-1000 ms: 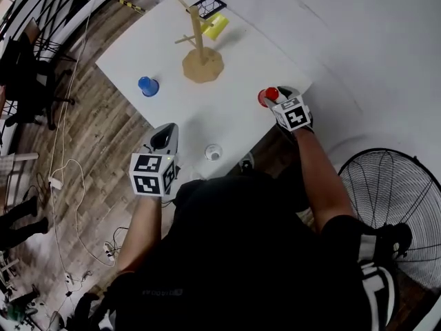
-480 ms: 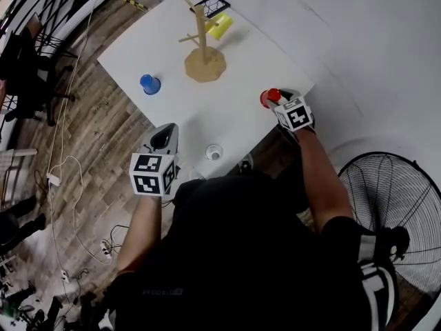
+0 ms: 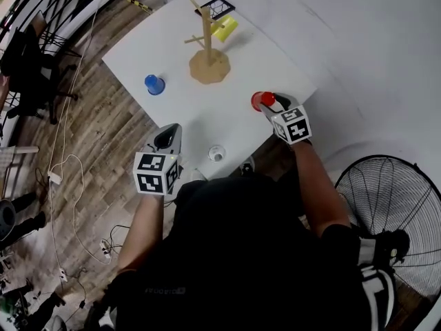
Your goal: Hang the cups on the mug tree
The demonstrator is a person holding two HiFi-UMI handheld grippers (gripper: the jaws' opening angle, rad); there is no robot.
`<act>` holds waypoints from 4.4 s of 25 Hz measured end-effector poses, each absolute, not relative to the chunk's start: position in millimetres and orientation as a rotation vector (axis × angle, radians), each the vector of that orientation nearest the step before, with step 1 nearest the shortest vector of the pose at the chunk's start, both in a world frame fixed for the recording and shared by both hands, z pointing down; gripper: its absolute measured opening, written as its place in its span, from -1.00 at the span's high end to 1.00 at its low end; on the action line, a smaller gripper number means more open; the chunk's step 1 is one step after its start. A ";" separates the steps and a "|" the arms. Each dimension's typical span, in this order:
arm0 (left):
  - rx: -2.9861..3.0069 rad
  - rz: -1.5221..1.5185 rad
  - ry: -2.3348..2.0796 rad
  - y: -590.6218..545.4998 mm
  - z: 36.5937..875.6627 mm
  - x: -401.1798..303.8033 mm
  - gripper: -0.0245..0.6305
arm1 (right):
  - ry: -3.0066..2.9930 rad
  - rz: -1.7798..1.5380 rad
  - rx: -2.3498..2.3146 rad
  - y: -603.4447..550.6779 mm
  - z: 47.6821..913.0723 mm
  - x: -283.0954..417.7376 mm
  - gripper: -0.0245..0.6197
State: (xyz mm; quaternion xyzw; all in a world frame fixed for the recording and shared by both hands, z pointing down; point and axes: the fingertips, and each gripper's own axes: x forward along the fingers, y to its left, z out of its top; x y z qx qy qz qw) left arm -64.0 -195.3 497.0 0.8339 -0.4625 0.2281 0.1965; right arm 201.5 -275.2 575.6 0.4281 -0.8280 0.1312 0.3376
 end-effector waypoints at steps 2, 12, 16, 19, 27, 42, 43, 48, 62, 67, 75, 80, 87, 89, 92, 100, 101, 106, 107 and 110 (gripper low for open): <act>2.335 0.633 -1.300 -195.2 495.8 -65.1 0.87 | -2.205 0.329 1.105 -270.5 566.4 186.4 0.25; 2.326 0.617 -1.320 -189.9 490.0 -78.1 0.87 | -2.365 0.315 1.175 -281.5 525.1 134.7 0.25; 2.313 0.613 -1.337 -183.0 489.7 -87.5 0.87 | -2.400 0.308 1.196 -288.9 508.3 124.4 0.25; 2.299 0.610 -1.353 -181.7 492.5 -94.0 0.87 | -2.419 0.294 1.212 -300.4 501.2 119.7 0.25; 2.271 0.602 -1.388 -172.7 492.7 -110.0 0.87 | -2.453 0.239 1.276 -334.6 476.9 102.6 0.25; 2.203 0.562 -1.456 -157.6 498.2 -136.1 0.87 | -2.401 0.179 1.310 -379.7 489.1 74.7 0.25; 2.199 0.559 -1.462 -156.7 498.2 -137.8 0.87 | -2.395 0.181 1.309 -381.6 492.5 73.7 0.25; 2.164 0.543 -1.498 -148.7 498.6 -149.8 0.87 | -2.369 0.202 1.290 -385.8 506.9 68.5 0.25; 2.124 0.535 -1.528 -133.8 505.5 -160.7 0.87 | -2.278 0.260 1.201 -380.7 546.4 61.3 0.25; 2.146 0.541 -1.507 -134.6 504.3 -158.3 0.87 | -2.284 0.266 1.198 -369.6 541.9 64.1 0.23; 2.207 0.558 -1.459 -150.6 498.0 -145.3 0.87 | -2.396 0.284 1.200 -340.1 509.0 68.4 0.23; 2.244 0.564 -1.431 -160.8 494.8 -138.4 0.87 | -2.556 0.437 1.137 -301.2 483.1 64.6 0.54; 2.284 0.590 -1.433 -186.2 494.1 -144.3 0.87 | -2.618 0.424 1.136 -248.9 467.2 65.5 0.90; 2.282 0.595 -1.472 -200.0 494.1 -156.8 0.87 | -2.625 0.415 1.127 -234.9 465.8 61.4 0.90; 2.286 0.600 -1.527 -224.9 495.2 -175.3 0.87 | -2.629 0.399 1.125 -217.1 463.0 55.1 0.90; 2.348 0.686 -1.541 -281.1 505.2 -196.7 0.80 | -2.585 0.381 1.186 -177.6 466.8 51.3 0.90; 2.352 0.709 -1.533 -286.4 509.6 -199.0 0.70 | -2.577 0.394 1.206 -174.0 468.0 53.0 0.90; 2.351 0.804 -1.498 -307.6 529.9 -211.2 0.58 | -2.528 0.442 1.290 -156.3 476.3 59.0 0.90; 2.349 0.823 -1.493 -311.3 533.9 -213.2 0.55 | -2.518 0.446 1.302 -153.3 478.3 59.3 0.90; 2.349 0.881 -1.473 -321.9 546.9 -216.8 0.42 | -2.491 0.477 1.334 -145.1 483.2 58.9 0.90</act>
